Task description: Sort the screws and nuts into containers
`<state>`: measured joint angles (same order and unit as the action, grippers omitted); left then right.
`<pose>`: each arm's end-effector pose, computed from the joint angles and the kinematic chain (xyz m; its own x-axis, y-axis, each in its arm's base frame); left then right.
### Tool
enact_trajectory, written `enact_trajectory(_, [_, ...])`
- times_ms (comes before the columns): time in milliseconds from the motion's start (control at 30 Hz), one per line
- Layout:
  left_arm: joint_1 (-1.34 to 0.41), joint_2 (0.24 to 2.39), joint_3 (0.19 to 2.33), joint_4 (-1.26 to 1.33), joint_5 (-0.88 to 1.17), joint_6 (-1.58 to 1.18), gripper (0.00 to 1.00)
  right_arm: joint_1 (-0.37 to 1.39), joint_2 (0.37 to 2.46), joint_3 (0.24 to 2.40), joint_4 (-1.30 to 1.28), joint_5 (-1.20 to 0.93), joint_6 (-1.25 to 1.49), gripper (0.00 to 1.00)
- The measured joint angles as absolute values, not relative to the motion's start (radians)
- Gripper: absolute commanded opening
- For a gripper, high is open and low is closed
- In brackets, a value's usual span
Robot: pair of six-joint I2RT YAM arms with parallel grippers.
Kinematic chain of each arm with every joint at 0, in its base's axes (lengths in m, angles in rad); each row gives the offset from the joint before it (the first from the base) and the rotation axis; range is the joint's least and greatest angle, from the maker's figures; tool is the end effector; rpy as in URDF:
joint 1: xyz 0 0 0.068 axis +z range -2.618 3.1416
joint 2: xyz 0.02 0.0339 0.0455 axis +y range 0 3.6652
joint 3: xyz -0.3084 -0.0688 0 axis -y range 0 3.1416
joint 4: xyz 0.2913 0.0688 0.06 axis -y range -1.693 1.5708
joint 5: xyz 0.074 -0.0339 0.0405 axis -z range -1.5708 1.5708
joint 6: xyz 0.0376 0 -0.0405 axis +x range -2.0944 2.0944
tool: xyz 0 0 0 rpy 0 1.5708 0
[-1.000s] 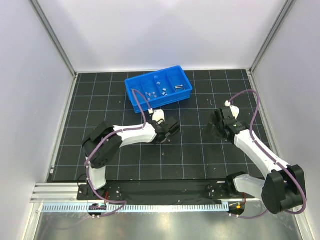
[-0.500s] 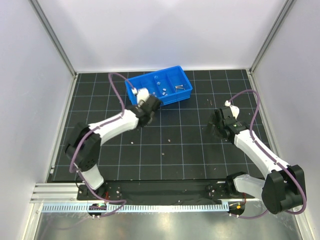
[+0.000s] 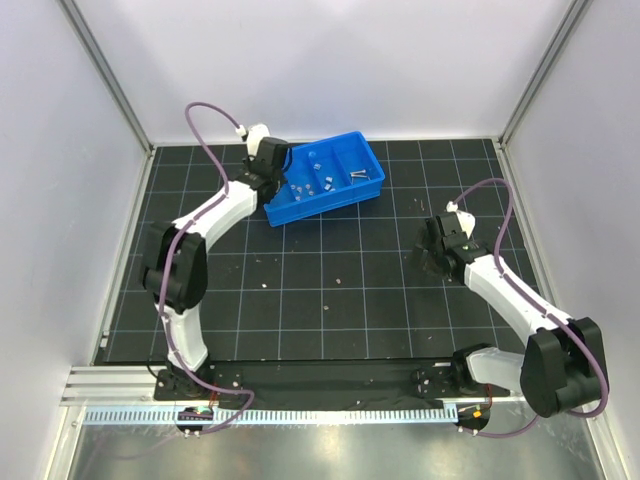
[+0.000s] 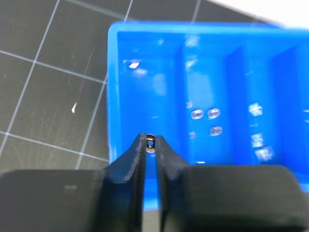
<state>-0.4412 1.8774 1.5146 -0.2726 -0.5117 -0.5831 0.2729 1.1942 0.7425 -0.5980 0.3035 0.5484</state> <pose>0.4533 -0.1937 0.2969 -0.4568 -0.3152 -0.8319 -0.2822 0.9382 -0.2006 0.2434 0.0564 0.2318 -0.7721 0.3005 -0.5600 0.3382 0.9403 0.0383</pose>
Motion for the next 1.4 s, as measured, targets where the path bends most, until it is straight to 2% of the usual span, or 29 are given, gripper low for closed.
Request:
enact_trajectory(33, [-0.435, 1.898, 1.516, -0.271, -0.508, -0.573, 0.24, 0.273, 1.194, 0.743, -0.598, 0.304, 0.548, 1.00])
enact_trajectory(67, [-0.431, 1.914, 1.515, -0.273, -0.503, -0.567, 0.36, 0.273, 1.194, 0.743, -0.598, 0.304, 0.548, 0.99])
enact_trajectory(133, [-0.430, 1.928, 1.505, -0.275, -0.493, -0.558, 0.47, 0.273, 1.193, 0.744, -0.599, 0.304, 0.548, 1.00])
enact_trajectory(267, [-0.442, 1.887, 1.443, -0.268, -0.471, -0.562, 0.51, 0.273, 1.172, 0.744, -0.602, 0.305, 0.545, 1.00])
enact_trajectory(400, [-0.519, 1.749, 1.327, -0.269, -0.485, -0.575, 0.53, 0.273, 1.116, 0.744, -0.606, 0.308, 0.545, 1.00])
enact_trajectory(500, [-0.675, 1.635, 1.250, -0.265, -0.512, -0.629, 0.53, 0.273, 1.083, 0.743, -0.607, 0.308, 0.545, 0.99])
enact_trajectory(567, [-0.783, 1.597, 1.216, -0.265, -0.519, -0.679, 0.49, 0.273, 1.068, 0.740, -0.610, 0.308, 0.545, 1.00])
enact_trajectory(733, [-1.000, 1.646, 1.185, -0.343, -0.544, -0.825, 0.47, 0.273, 1.028, 0.718, -0.622, 0.307, 0.545, 1.00])
enact_trajectory(1000, [-1.052, 1.842, 1.246, -0.529, -0.582, -1.029, 0.45, 0.273, 1.006, 0.693, -0.622, 0.294, 0.546, 1.00])
enact_trajectory(1400, [-1.060, 1.943, 1.305, -0.560, -0.595, -1.142, 0.41, 0.273, 1.006, 0.691, -0.622, 0.278, 0.545, 1.00])
